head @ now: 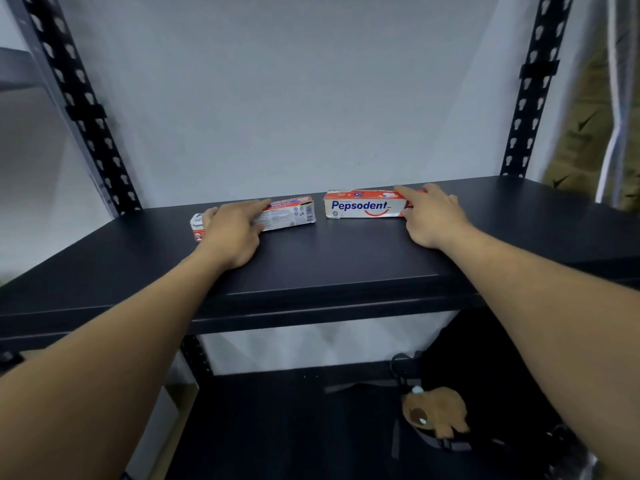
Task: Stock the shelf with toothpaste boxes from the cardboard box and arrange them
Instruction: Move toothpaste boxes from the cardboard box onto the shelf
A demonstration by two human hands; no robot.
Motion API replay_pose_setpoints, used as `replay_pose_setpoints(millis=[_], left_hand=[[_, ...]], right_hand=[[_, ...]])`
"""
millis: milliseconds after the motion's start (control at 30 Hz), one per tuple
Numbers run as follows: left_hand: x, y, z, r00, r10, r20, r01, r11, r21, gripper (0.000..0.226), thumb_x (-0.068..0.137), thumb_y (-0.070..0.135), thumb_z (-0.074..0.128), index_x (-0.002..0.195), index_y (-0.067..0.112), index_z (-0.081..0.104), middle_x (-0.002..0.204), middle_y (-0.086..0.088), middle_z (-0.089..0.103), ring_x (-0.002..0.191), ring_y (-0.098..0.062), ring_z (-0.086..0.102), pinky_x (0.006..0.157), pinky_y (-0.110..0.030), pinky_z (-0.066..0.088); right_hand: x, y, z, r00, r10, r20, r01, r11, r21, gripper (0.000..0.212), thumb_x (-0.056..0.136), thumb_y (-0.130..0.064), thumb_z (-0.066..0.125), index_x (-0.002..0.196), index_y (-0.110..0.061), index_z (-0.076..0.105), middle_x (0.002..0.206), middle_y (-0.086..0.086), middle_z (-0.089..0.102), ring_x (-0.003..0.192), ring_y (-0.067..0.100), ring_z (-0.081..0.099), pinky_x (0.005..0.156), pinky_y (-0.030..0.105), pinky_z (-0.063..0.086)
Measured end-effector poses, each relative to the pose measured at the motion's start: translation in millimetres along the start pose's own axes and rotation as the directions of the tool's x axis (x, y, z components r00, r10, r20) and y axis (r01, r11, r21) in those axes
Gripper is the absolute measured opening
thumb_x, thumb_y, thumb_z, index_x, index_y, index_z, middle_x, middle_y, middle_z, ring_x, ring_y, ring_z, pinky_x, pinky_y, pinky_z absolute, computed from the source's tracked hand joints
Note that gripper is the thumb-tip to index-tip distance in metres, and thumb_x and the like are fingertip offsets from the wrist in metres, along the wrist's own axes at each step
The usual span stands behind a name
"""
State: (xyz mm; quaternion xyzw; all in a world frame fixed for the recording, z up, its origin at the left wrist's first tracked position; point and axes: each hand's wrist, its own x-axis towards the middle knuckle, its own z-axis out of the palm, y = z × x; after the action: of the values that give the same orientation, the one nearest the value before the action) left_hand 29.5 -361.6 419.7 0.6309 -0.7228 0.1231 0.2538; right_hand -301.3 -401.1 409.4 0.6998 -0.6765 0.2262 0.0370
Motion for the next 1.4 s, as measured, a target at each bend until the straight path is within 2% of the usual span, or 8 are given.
replay_pose_setpoints(millis=[167,367,567,867,1000,1100,1233,1400], left_hand=[[17,-7,11,1.000,-0.026,-0.010,0.027,0.996,0.085,0.046,0.101,0.024,0.045,0.145,0.039,0.045,0.156,0.006,0.038,0.147,-0.029,0.021,0.116,-0.047,0.008],[29,-10,16,0.999,-0.020,-0.048,0.025,0.993,0.115,0.044,0.101,0.025,0.041,0.141,0.042,0.048,0.146,0.010,0.049,0.131,-0.025,0.037,0.106,-0.044,0.020],[32,-5,17,0.999,-0.025,-0.034,0.030,0.989,0.144,0.043,0.103,0.028,0.039,0.144,0.038,0.046,0.147,0.010,0.049,0.132,-0.026,0.037,0.107,-0.046,0.022],[19,-1,9,0.998,0.007,-0.065,-0.001,0.997,0.083,0.042,0.101,0.029,0.047,0.143,0.027,0.050,0.146,0.007,0.051,0.132,-0.028,0.039,0.106,-0.047,0.028],[1,9,-3,0.997,0.022,-0.071,-0.016,0.996,0.082,0.042,0.102,0.032,0.046,0.143,0.025,0.051,0.143,0.005,0.054,0.130,-0.029,0.043,0.105,-0.047,0.031],[-20,21,-16,0.998,0.029,-0.050,-0.026,0.998,0.054,0.046,0.100,0.036,0.048,0.144,0.024,0.049,0.144,0.003,0.053,0.132,-0.030,0.043,0.107,-0.045,0.033],[-55,46,-34,1.000,0.014,0.021,-0.013,1.000,-0.021,0.054,0.095,0.051,0.052,0.142,0.026,0.050,0.145,0.001,0.052,0.137,-0.026,0.038,0.111,-0.043,0.027],[-110,77,-54,0.992,0.107,-0.073,-0.114,0.988,-0.105,0.047,0.094,0.052,0.054,0.133,0.026,0.059,0.138,0.007,0.058,0.133,-0.020,0.041,0.107,-0.039,0.027]], right_hand=[[18,1,8,1.000,0.013,0.011,-0.013,1.000,-0.016,0.060,0.098,-0.024,0.040,0.151,-0.044,0.021,0.148,0.013,0.031,0.133,0.038,0.033,0.105,0.048,0.037],[32,4,14,1.000,-0.004,-0.004,0.004,1.000,-0.024,0.059,0.098,-0.026,0.039,0.152,-0.041,0.021,0.146,0.013,0.033,0.130,0.038,0.037,0.104,0.044,0.035],[32,8,14,0.998,-0.036,-0.047,0.035,0.999,-0.012,0.054,0.100,-0.032,0.041,0.152,-0.039,0.027,0.145,0.013,0.038,0.129,0.040,0.041,0.105,0.042,0.037],[8,-3,-3,0.997,-0.004,-0.071,0.001,0.999,-0.034,0.054,0.101,-0.037,0.044,0.152,-0.037,0.027,0.156,0.012,0.025,0.139,0.039,0.025,0.106,0.048,0.038],[-16,-12,-15,0.990,-0.073,-0.122,0.058,0.991,-0.124,0.052,0.101,-0.036,0.043,0.152,-0.035,0.031,0.157,0.011,0.024,0.138,0.036,0.024,0.103,0.047,0.039],[-38,-19,-25,0.991,-0.098,-0.088,0.092,0.993,-0.068,0.052,0.100,-0.037,0.046,0.150,-0.032,0.036,0.156,0.007,0.027,0.140,0.033,0.022,0.103,0.046,0.040],[-76,-26,-42,0.983,-0.168,-0.069,0.165,0.985,-0.049,0.049,0.097,-0.039,0.052,0.144,-0.027,0.046,0.148,0.007,0.039,0.135,0.033,0.027,0.103,0.046,0.043],[-137,-39,-56,0.960,-0.262,-0.102,0.268,0.963,0.044,0.049,0.096,-0.040,0.054,0.142,-0.024,0.049,0.147,0.004,0.042,0.132,0.032,0.033,0.104,0.047,0.041]])
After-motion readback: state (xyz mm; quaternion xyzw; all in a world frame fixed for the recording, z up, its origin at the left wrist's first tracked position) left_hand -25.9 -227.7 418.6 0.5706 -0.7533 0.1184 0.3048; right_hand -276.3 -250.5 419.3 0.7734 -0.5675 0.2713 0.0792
